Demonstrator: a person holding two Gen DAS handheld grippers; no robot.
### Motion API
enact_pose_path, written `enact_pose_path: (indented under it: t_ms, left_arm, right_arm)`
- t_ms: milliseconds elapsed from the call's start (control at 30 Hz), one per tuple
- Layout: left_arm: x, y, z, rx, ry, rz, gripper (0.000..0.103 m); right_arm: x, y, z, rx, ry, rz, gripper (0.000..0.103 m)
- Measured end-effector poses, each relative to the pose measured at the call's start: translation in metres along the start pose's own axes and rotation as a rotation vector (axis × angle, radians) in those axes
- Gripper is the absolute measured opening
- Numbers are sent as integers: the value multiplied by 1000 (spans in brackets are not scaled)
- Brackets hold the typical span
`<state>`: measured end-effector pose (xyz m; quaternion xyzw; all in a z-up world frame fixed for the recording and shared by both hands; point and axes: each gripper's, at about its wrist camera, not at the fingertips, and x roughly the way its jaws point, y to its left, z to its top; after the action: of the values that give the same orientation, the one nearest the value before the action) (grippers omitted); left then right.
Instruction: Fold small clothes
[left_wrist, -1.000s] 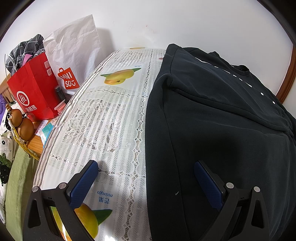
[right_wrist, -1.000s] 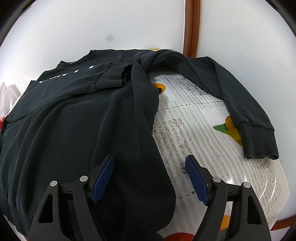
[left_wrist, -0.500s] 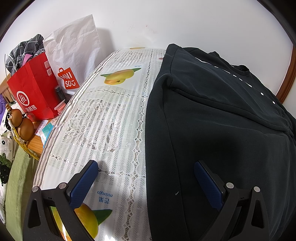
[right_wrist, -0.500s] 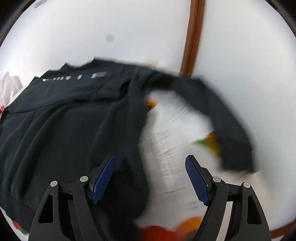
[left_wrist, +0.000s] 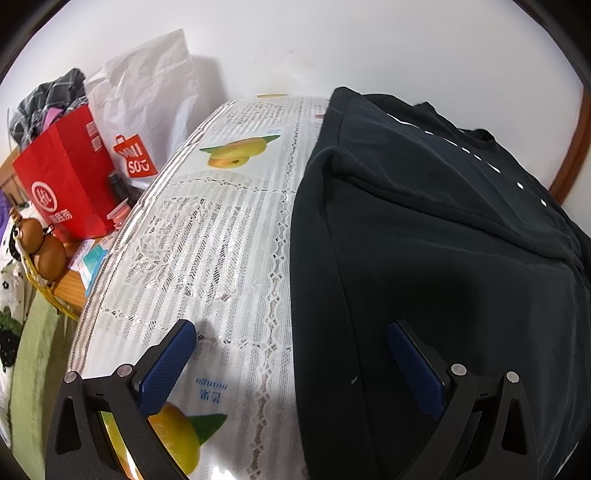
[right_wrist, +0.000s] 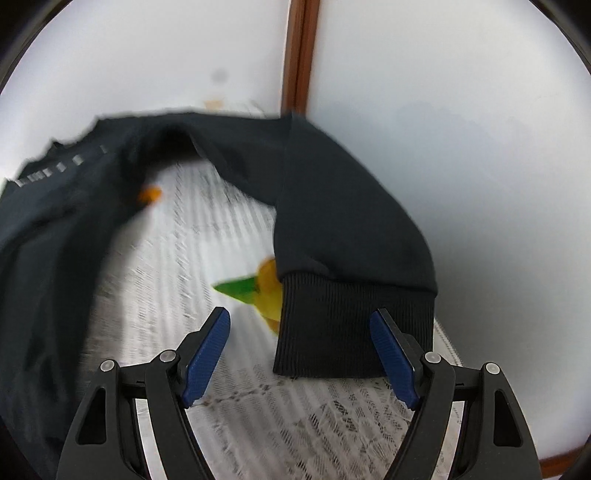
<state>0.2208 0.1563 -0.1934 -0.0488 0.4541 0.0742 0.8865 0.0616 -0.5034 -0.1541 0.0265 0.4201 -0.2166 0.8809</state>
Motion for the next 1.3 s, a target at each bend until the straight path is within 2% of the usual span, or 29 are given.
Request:
enact_pose_path:
  t_ms: [67, 100, 133, 167, 200, 233, 300, 333, 467, 633, 800, 933, 1100, 1300]
  left_arm:
    - [-2, 3, -2, -21, -4, -1, 103]
    - [-3, 3, -2, -31, -1, 0, 103]
    - [-6, 4, -3, -31, 3, -14, 103]
    - [-8, 3, -3, -23, 2, -21, 103]
    - [-12, 1, -3, 2, -4, -25, 103]
    - [-16, -2, -2, 19, -11, -14, 103]
    - [-24, -5, -1, 34, -36, 19, 103]
    - [-30, -6, 1, 43, -56, 11, 103]
    - [-51, -10, 10, 55, -109, -50, 103]
    - [-61, -10, 19, 63, -136, -94, 103]
    - [-57, 0, 17, 54, -101, -111, 103]
    - [-52, 21, 11, 29, -78, -106, 103]
    - [-47, 42, 6, 4, -66, -116, 103]
    - [-46, 59, 11, 1, -85, -115, 103]
  right_arm:
    - [1, -1, 1, -4, 0, -15, 60]
    - [2, -2, 1, -4, -2, -25, 56]
    - [3, -4, 2, -2, -2, -23, 45]
    - [4, -6, 3, -7, -3, -37, 23]
    - [7, -10, 2, -18, -2, -46, 14]
    - [7, -10, 2, -30, -4, -61, 11]
    - [5, -11, 7, -33, -4, -110, 9]
    - [0, -12, 10, -25, -10, -108, 9]
    - [-41, 0, 34, 2, -82, -41, 8]
    - [-99, 56, 74, -37, -173, 44, 8]
    - [-141, 149, 111, -121, -215, 167, 8]
    - [-158, 226, 128, -170, -189, 294, 8]
    - [-158, 338, 138, -265, -164, 426, 8]
    - [-151, 423, 146, -316, -182, 625, 8]
